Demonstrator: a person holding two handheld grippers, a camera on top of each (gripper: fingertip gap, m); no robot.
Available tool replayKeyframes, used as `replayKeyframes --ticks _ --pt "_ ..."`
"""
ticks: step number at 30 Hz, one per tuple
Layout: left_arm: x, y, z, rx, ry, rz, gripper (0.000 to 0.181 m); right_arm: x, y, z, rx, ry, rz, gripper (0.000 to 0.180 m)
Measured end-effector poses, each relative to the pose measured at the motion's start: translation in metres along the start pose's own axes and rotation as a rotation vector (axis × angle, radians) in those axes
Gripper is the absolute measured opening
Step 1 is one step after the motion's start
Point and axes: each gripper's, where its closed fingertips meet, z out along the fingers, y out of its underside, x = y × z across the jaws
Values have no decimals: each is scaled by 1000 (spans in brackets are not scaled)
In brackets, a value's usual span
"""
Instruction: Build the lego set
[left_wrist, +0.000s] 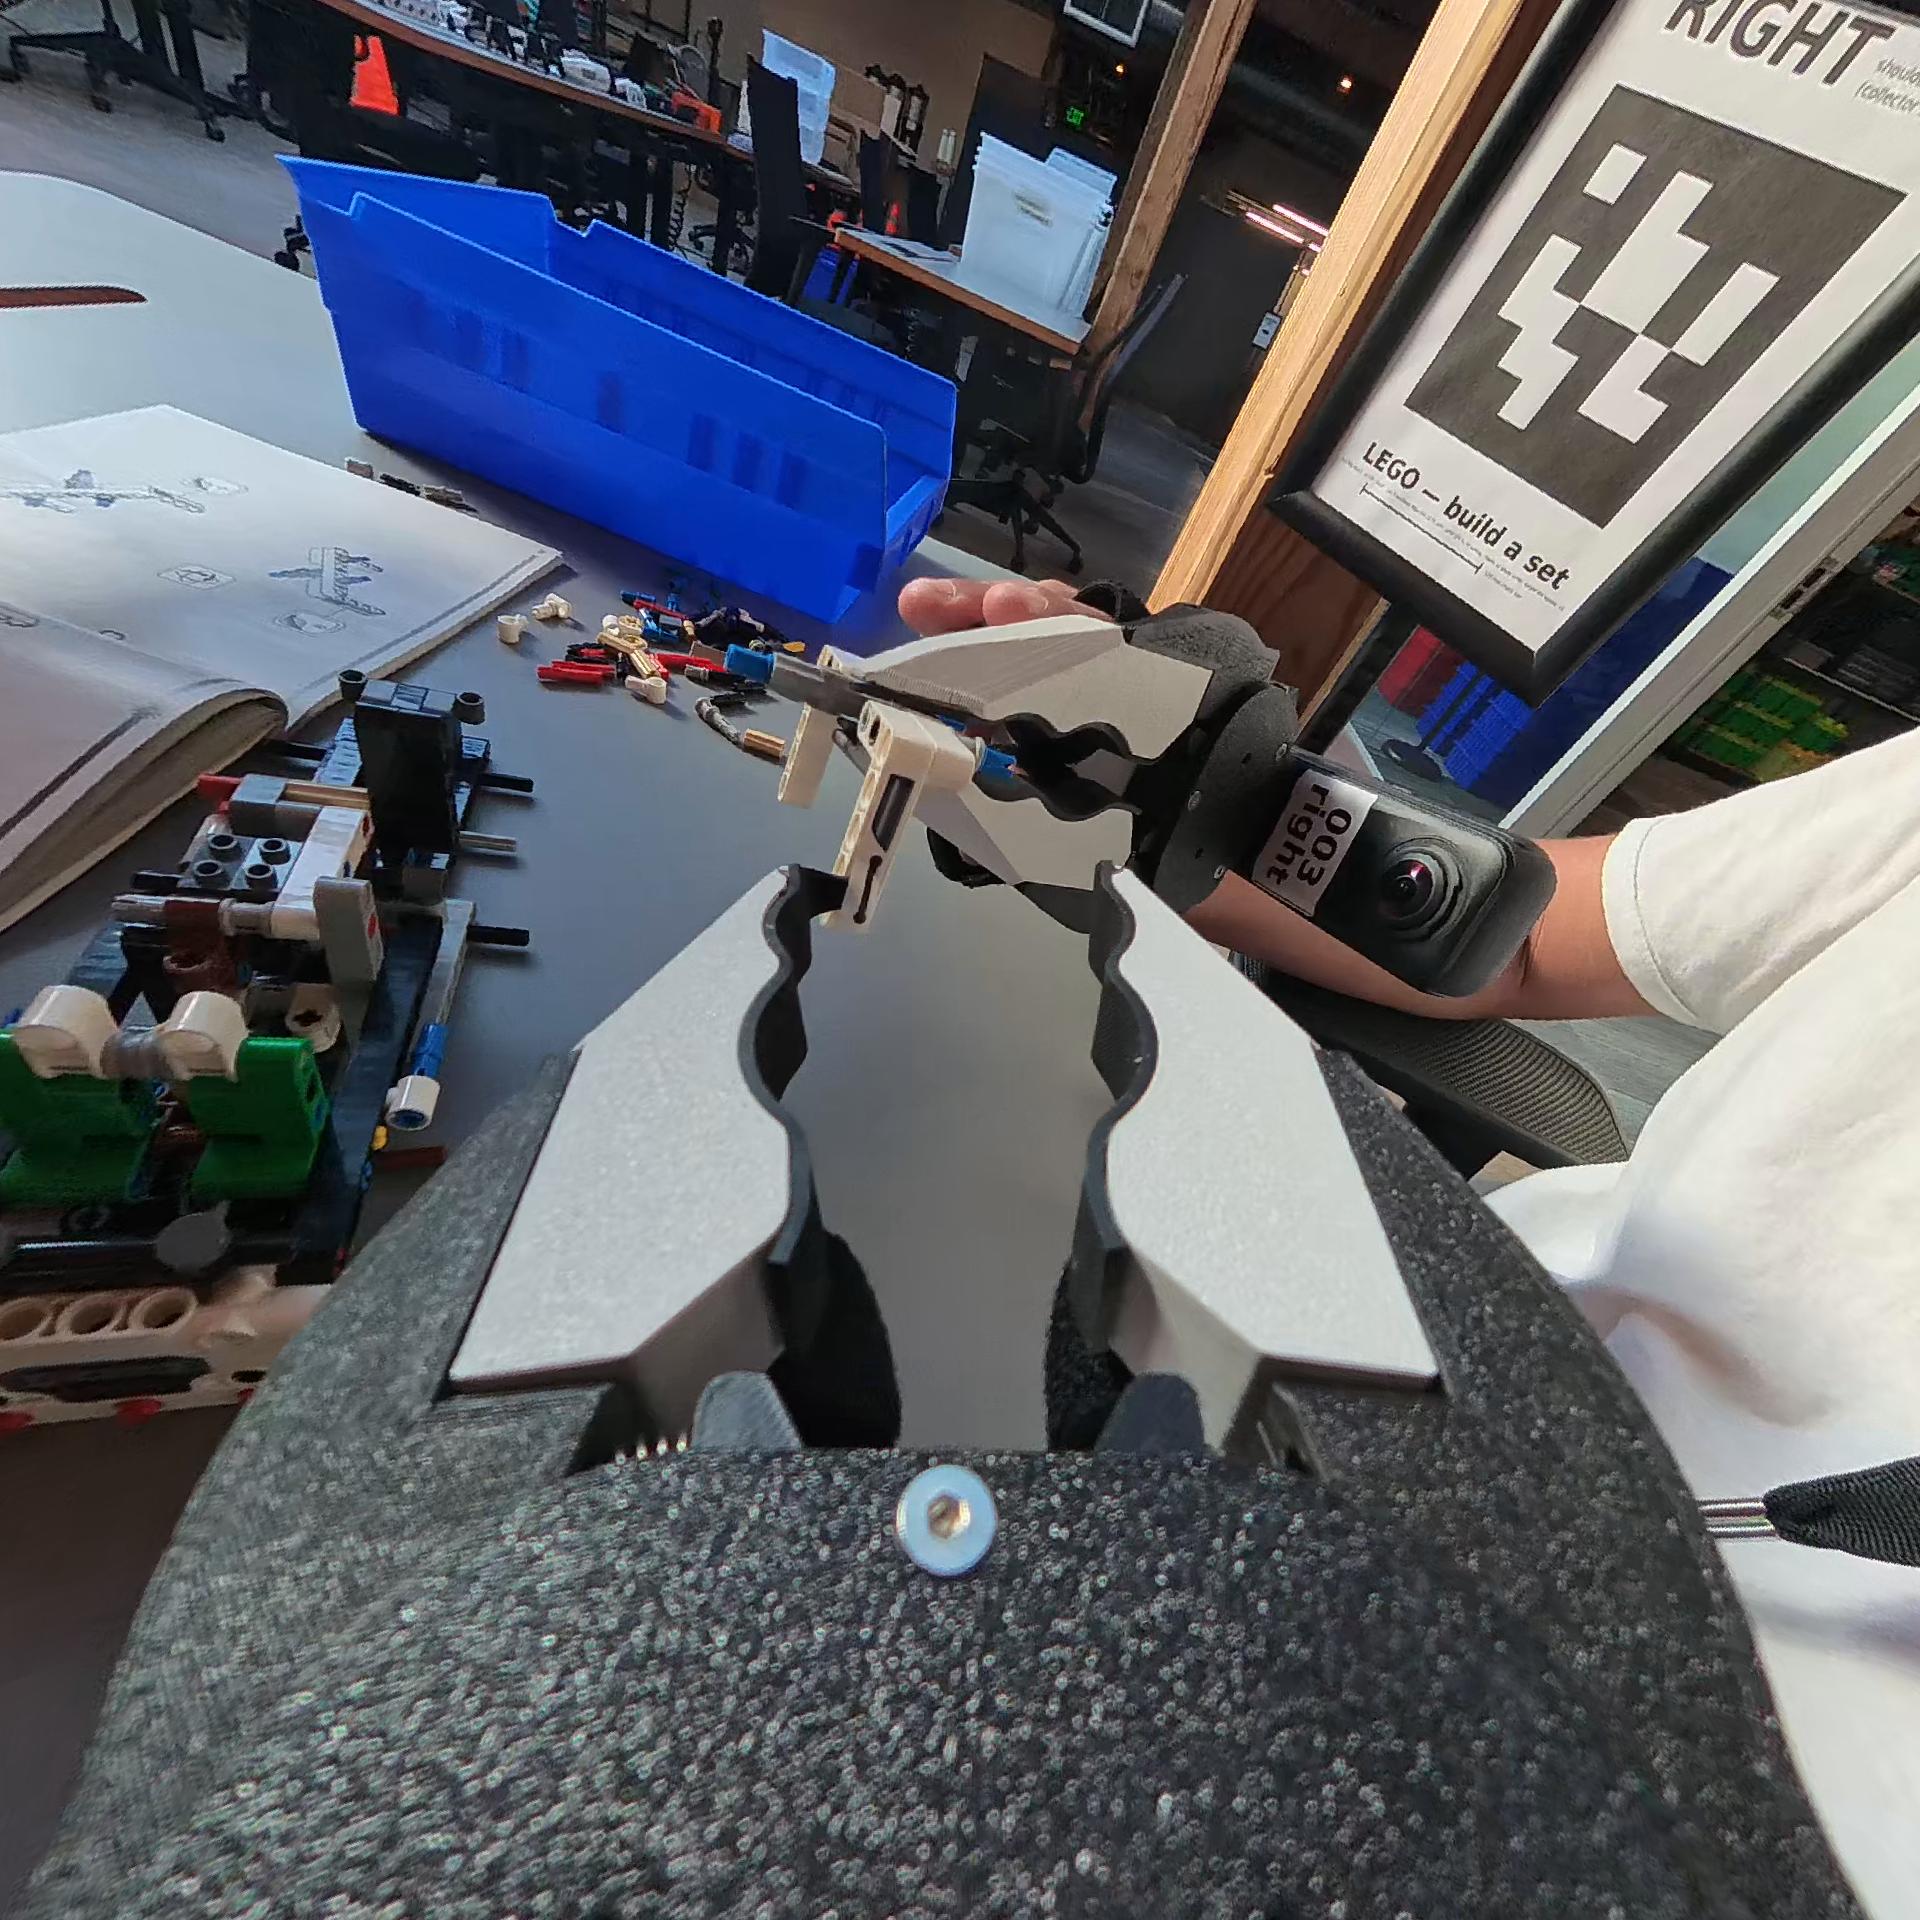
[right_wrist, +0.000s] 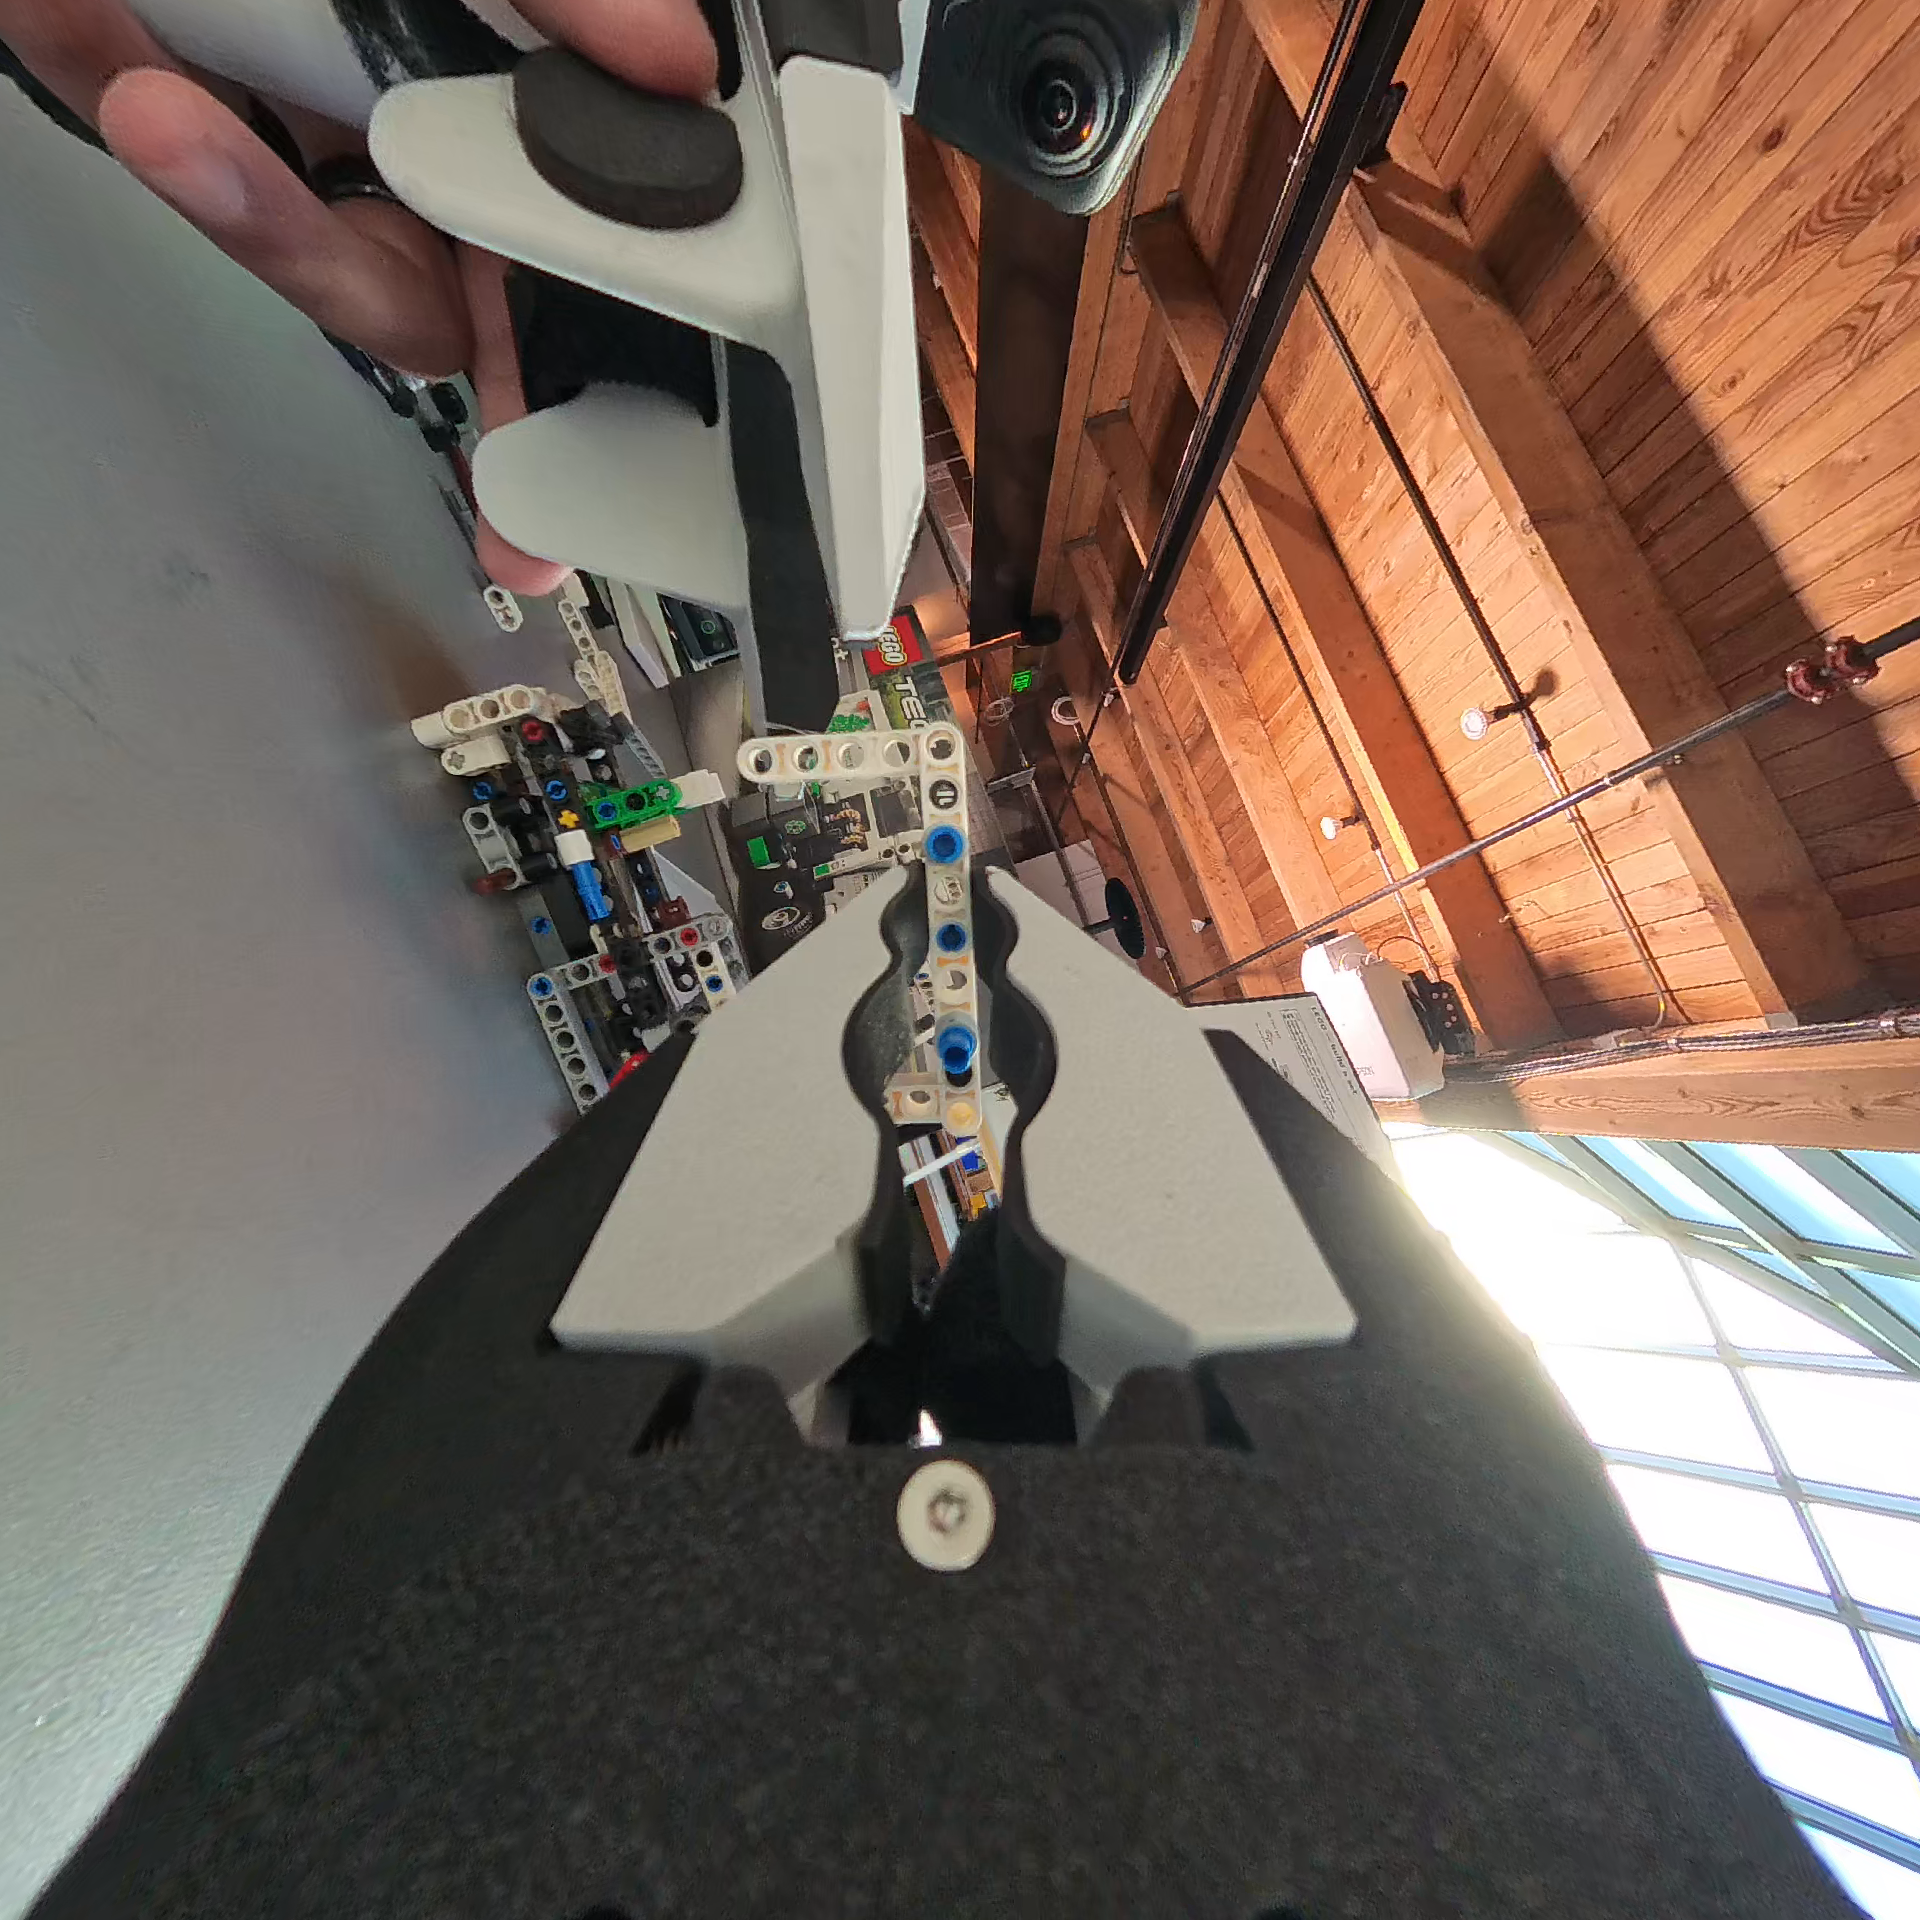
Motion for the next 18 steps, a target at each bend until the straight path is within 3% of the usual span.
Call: replayKeyframes --ticks 12,18 --pt "5 0 5 -4 -33 38 62 2 -3 -2 19 6 7 5" --pt "4 6 11 -28 -135 198 76 -1 4 0 -9 -36 107 6"
